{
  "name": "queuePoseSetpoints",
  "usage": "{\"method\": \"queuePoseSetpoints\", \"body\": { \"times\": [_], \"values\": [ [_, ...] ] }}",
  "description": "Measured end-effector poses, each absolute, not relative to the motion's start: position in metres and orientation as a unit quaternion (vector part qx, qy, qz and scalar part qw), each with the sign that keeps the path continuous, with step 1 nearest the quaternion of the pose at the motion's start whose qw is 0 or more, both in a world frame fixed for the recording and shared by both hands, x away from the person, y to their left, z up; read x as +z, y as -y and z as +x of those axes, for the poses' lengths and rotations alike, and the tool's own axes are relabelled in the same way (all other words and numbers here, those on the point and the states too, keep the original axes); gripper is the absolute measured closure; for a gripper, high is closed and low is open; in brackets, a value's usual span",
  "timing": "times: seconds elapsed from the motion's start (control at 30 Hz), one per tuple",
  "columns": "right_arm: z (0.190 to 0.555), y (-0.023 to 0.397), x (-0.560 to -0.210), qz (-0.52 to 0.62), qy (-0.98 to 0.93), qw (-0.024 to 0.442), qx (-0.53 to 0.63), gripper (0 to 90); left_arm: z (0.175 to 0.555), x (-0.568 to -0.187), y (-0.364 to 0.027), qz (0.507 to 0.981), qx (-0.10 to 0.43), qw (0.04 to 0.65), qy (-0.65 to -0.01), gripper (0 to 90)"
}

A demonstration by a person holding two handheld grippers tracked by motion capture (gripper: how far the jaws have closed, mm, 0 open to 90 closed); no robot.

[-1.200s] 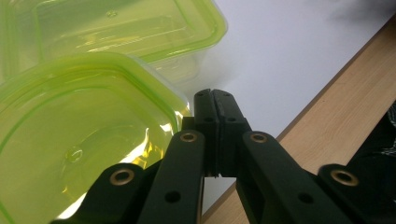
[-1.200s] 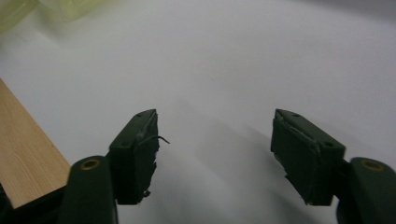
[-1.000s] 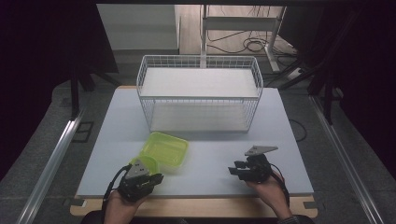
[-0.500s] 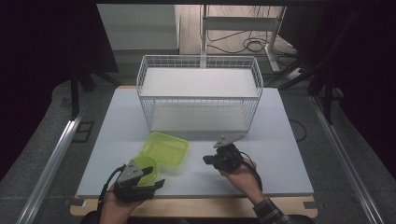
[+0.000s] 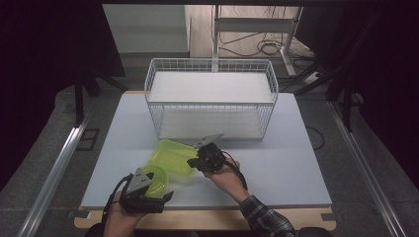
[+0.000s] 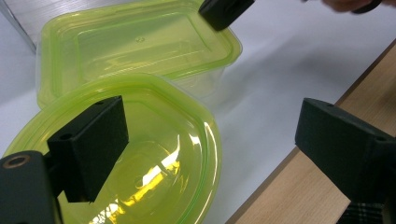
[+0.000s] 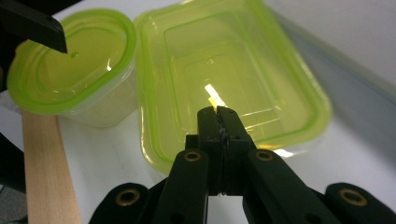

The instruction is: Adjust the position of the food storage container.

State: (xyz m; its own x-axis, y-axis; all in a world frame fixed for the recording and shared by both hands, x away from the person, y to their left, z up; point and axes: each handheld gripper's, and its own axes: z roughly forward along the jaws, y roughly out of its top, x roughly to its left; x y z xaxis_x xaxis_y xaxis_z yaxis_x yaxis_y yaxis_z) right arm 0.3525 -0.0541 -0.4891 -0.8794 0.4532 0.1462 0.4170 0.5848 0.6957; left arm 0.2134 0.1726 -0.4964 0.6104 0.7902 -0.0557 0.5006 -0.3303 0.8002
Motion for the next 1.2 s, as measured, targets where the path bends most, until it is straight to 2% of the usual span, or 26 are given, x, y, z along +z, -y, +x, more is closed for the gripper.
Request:
{"method": "queuePoseSetpoints", "body": {
  "times": [0.57, 0.63, 0.73, 1.2],
  "values": [
    [0.356, 0.058, -0.485, 0.244, -0.903, 0.06, 0.35, 88.6, 0.214, -0.495, -0.171, 0.795, 0.174, 0.411, -0.411, 7.6],
    [0.357, 0.059, -0.484, 0.245, -0.903, 0.064, 0.348, 88.4, 0.213, -0.494, -0.171, 0.792, 0.178, 0.412, -0.414, 12.4],
    [0.357, 0.06, -0.483, 0.245, -0.903, 0.064, 0.348, 88.3, 0.212, -0.492, -0.172, 0.791, 0.182, 0.411, -0.415, 14.4],
    [0.362, 0.077, -0.481, 0.258, -0.903, 0.069, 0.335, 86.3, 0.213, -0.493, -0.176, 0.786, 0.181, 0.413, -0.422, 17.8]
  ]
}}
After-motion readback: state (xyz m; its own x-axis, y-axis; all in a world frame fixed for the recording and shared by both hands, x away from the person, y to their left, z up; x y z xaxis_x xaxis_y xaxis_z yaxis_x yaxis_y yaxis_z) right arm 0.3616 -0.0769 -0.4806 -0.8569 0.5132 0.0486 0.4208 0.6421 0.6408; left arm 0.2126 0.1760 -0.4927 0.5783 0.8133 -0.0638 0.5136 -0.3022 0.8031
